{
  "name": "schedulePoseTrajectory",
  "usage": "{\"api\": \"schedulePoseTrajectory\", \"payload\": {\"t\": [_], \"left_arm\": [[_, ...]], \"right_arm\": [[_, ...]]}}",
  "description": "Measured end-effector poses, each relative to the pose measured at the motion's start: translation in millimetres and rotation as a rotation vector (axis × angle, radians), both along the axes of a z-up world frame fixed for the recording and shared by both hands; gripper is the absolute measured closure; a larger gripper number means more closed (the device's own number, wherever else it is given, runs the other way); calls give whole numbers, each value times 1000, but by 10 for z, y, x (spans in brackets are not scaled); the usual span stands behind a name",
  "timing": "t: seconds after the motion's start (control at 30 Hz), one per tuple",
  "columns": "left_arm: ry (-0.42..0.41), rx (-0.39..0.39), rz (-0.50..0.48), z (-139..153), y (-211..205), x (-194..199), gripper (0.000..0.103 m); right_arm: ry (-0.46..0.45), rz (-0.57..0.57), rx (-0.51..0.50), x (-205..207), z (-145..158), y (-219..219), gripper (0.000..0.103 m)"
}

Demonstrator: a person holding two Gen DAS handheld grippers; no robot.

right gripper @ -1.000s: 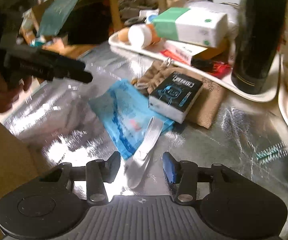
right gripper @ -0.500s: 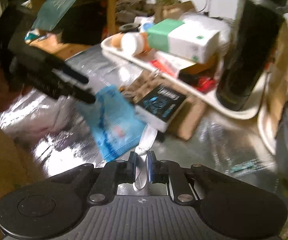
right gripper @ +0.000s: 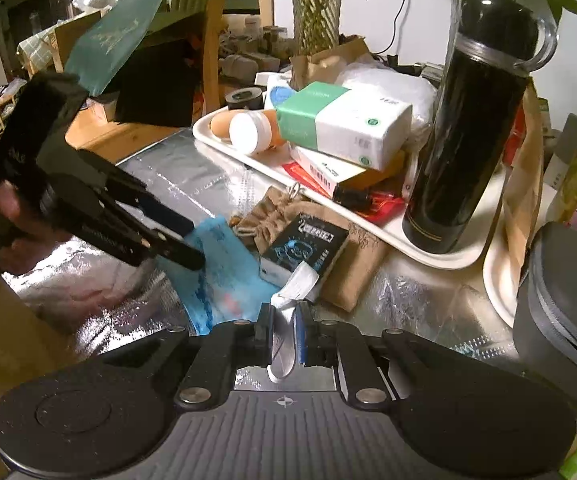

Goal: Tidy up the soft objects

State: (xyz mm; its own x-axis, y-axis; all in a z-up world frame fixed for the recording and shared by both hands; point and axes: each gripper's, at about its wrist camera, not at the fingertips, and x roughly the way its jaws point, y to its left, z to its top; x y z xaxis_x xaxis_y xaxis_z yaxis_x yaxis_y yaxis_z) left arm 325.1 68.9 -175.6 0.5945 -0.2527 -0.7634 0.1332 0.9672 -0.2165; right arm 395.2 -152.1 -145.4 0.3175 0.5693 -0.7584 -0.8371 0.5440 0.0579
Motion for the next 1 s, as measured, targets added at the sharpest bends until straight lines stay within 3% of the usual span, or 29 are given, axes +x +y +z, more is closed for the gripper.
{"api": "schedulePoseTrajectory", "payload": {"t": [0.07,0.13,0.17,0.23,0.47,0.6,0.77,0.83,1.0], "left_arm": [[-20,5,-16,-10,-19,-11,62],[-37,11,-34,-1,-33,-25,79],[-39,23,-38,9,-42,-31,83],[-26,73,-56,9,-77,-44,103],[-5,126,-86,15,-47,-131,103],[-6,108,-67,42,47,-160,103],[-19,94,-16,111,140,-148,93],[-24,74,-8,147,163,-149,73],[-53,49,-17,241,145,-162,44]], "right_arm": [[-9,-11,0,0,26,-16,89],[-8,-25,7,14,50,-35,89],[-8,-30,11,18,66,-42,89],[-13,-35,17,19,96,-45,89],[-25,-48,19,-4,153,-39,89],[-12,-77,-22,39,112,-81,89],[134,-139,-149,170,-104,-128,89],[202,-121,-169,167,-210,-108,89],[260,-43,-199,44,-423,70,89]]}}
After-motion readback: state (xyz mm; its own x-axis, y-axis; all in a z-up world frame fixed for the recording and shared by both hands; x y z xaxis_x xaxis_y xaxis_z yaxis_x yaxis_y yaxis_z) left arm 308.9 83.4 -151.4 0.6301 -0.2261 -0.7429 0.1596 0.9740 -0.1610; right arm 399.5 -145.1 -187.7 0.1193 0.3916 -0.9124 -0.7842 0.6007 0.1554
